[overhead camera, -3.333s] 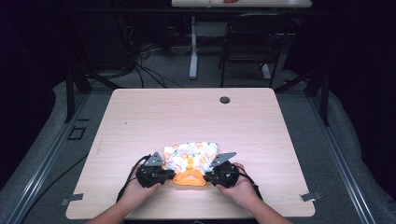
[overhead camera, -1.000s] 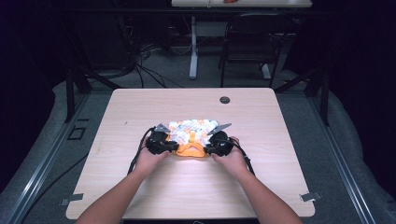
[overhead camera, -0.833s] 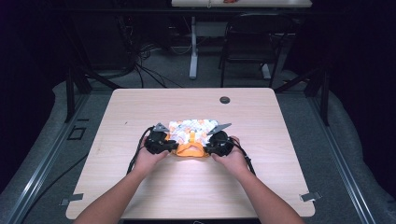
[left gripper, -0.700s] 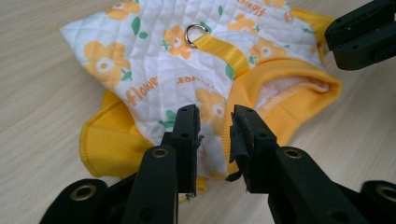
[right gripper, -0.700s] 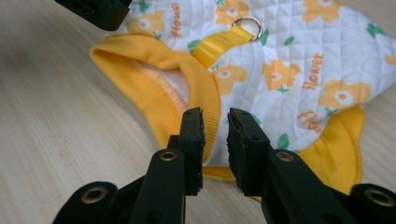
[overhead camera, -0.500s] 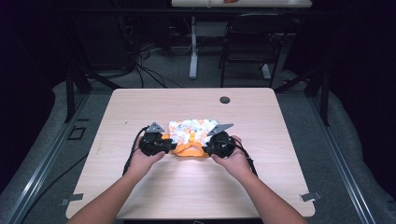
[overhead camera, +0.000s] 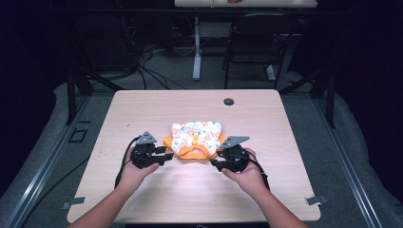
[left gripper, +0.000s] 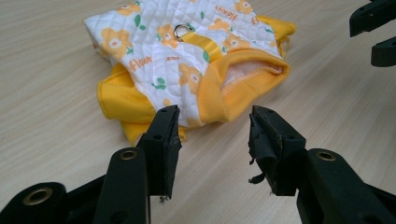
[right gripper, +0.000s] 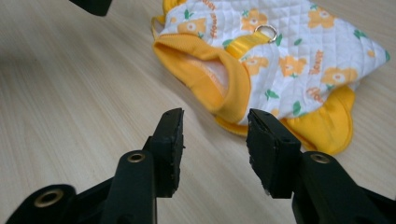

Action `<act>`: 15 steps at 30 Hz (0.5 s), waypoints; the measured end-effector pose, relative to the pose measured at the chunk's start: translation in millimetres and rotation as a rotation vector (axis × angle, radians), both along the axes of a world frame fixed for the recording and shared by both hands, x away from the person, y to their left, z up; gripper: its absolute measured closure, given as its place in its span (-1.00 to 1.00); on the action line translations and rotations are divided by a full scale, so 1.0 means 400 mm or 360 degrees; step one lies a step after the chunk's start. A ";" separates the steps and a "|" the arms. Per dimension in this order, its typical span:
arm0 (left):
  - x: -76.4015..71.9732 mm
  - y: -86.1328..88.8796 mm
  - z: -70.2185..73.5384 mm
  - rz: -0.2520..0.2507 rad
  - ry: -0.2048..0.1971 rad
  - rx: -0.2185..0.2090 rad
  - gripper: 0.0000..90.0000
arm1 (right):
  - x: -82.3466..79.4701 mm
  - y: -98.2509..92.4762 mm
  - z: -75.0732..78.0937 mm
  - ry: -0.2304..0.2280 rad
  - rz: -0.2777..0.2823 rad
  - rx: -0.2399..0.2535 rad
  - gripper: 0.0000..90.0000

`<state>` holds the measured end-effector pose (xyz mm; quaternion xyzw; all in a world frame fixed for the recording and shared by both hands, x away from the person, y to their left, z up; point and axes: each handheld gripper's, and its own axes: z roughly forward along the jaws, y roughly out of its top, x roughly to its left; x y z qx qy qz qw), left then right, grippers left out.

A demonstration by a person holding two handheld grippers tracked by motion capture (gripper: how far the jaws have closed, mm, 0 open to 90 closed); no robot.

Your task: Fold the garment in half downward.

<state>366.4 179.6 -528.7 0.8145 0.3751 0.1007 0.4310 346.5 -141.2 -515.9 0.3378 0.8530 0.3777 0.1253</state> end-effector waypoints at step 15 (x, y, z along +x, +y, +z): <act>-0.083 0.047 -0.055 0.0020 -0.0031 0.0032 0.16 | -0.083 -0.071 -0.052 0.0025 -0.0075 0.0044 0.13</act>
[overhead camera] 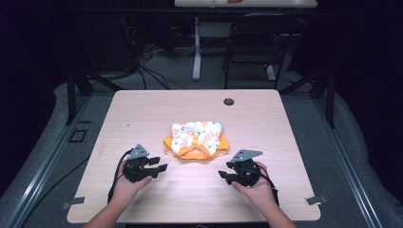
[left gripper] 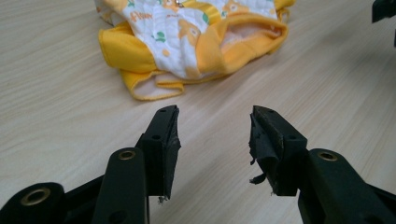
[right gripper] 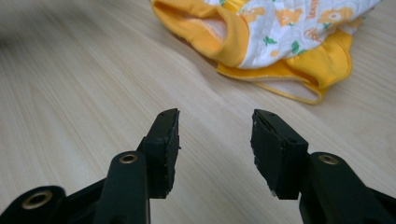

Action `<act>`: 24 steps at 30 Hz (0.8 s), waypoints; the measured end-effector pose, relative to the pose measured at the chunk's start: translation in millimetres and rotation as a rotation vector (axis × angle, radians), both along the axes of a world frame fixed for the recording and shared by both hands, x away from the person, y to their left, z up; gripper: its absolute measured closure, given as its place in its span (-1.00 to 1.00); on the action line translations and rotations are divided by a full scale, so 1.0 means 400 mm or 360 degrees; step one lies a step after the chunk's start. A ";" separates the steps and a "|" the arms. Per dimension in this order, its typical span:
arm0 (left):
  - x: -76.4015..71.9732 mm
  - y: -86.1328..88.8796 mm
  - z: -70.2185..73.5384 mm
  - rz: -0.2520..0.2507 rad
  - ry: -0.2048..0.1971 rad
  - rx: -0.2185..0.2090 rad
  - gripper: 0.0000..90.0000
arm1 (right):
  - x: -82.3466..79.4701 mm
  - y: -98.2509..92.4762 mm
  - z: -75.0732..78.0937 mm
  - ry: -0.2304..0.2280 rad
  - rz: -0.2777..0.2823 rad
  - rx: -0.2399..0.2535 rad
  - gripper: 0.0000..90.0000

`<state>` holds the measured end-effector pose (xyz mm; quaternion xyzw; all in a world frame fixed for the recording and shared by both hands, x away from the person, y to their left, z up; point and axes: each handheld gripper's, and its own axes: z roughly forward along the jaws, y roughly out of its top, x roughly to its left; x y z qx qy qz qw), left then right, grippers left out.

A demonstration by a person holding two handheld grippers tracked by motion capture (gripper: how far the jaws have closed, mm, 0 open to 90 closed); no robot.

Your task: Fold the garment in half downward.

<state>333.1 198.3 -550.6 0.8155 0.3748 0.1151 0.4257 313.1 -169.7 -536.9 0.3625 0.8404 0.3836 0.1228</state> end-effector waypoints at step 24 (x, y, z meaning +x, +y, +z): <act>-0.008 0.006 -0.050 -0.0053 0.0012 0.0057 0.15 | -0.011 -0.004 -0.077 -0.0045 -0.0029 -0.0099 0.09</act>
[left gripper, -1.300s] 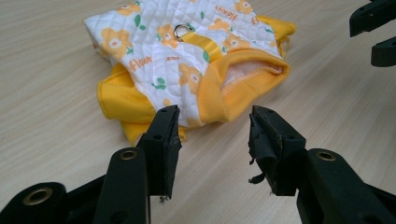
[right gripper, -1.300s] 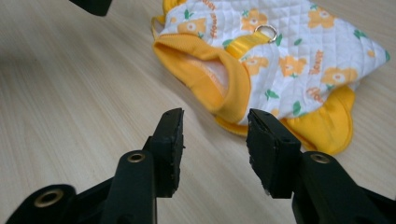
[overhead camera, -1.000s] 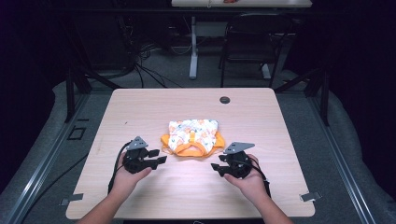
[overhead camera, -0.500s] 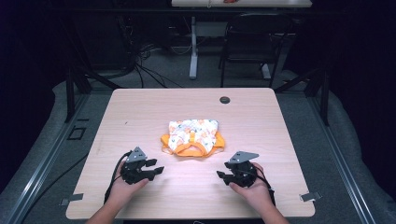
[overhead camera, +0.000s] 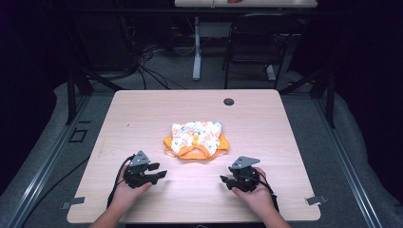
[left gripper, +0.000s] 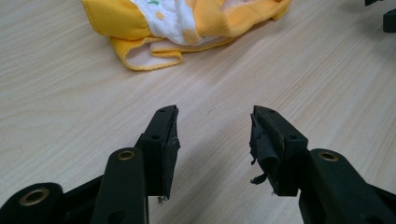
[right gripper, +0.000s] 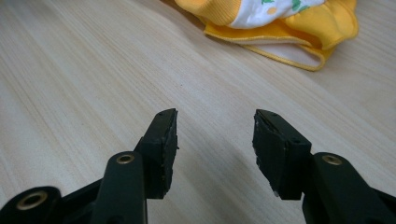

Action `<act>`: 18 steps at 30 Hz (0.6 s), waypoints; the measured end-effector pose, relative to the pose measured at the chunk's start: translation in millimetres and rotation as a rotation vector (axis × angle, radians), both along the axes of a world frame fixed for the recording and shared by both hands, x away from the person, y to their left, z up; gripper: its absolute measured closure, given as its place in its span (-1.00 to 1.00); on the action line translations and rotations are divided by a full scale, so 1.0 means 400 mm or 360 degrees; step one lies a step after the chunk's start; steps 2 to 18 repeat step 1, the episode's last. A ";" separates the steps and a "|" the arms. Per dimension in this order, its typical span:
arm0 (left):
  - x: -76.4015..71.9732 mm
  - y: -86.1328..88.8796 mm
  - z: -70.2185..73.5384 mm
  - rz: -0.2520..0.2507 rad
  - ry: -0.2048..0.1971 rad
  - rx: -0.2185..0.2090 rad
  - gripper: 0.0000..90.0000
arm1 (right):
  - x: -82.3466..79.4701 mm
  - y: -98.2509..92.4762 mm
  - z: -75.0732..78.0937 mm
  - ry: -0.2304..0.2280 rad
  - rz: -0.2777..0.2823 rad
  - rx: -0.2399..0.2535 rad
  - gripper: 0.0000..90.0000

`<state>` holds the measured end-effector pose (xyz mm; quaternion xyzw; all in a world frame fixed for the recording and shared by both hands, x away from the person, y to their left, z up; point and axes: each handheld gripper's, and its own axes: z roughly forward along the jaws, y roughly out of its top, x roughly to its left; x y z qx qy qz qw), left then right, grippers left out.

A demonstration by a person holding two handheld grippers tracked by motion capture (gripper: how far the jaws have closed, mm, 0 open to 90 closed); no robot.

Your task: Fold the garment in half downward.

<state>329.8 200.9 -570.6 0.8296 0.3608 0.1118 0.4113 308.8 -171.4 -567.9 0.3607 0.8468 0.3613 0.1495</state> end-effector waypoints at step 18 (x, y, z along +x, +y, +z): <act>0.000 -0.001 0.000 0.0005 0.0000 -0.0010 0.14 | -0.001 0.002 0.000 -0.0005 0.0001 -0.0010 0.09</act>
